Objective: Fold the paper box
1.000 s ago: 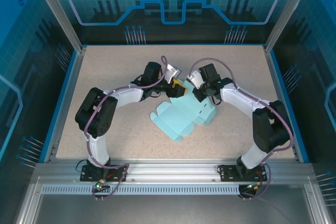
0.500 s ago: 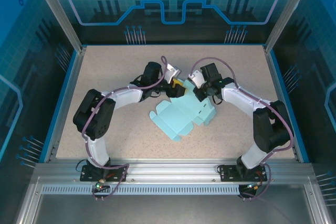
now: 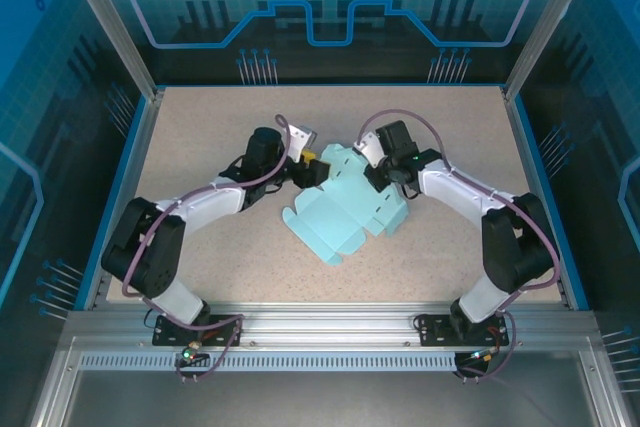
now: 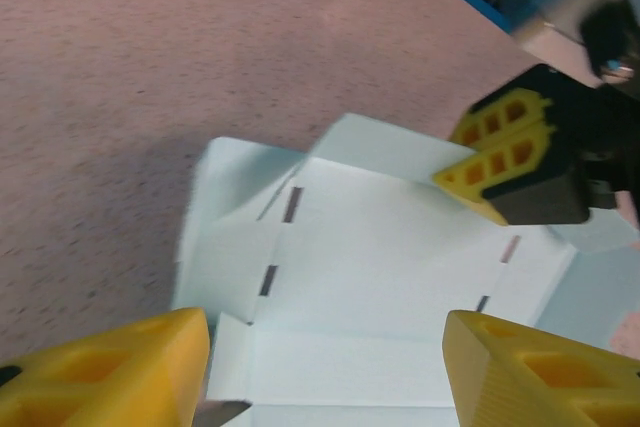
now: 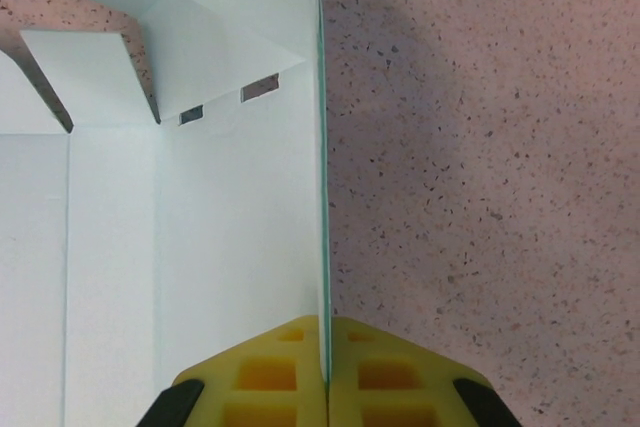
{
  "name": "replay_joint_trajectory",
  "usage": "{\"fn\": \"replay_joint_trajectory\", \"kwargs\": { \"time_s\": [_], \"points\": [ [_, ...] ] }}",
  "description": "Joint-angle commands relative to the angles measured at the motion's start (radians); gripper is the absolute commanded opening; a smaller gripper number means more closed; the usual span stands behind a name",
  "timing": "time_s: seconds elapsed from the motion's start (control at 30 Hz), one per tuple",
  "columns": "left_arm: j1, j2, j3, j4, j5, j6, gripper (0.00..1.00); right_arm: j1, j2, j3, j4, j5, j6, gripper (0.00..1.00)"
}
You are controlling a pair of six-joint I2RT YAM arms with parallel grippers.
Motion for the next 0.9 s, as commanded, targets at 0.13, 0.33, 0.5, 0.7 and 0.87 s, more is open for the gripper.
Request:
{"fn": "replay_joint_trajectory", "kwargs": {
  "time_s": [0.13,0.33,0.5,0.7,0.87],
  "points": [
    [0.052,-0.088,-0.112,0.064,-0.158,-0.166,0.65,0.107,-0.040,-0.024,0.071,0.233,-0.126,0.00],
    [0.118,-0.069,-0.160,0.094,-0.169,-0.258,0.65,0.194,-0.060,-0.098,0.220,0.367,-0.282,0.00],
    [0.163,-0.031,-0.136,0.063,-0.190,-0.288,0.65,0.228,-0.066,-0.161,0.378,0.396,-0.432,0.00],
    [0.166,0.017,-0.098,0.014,-0.243,-0.275,0.64,0.242,-0.033,-0.194,0.509,0.414,-0.581,0.00],
    [0.166,0.066,-0.066,-0.020,-0.273,-0.247,0.64,0.244,-0.020,-0.224,0.614,0.399,-0.674,0.00]
  ]
}}
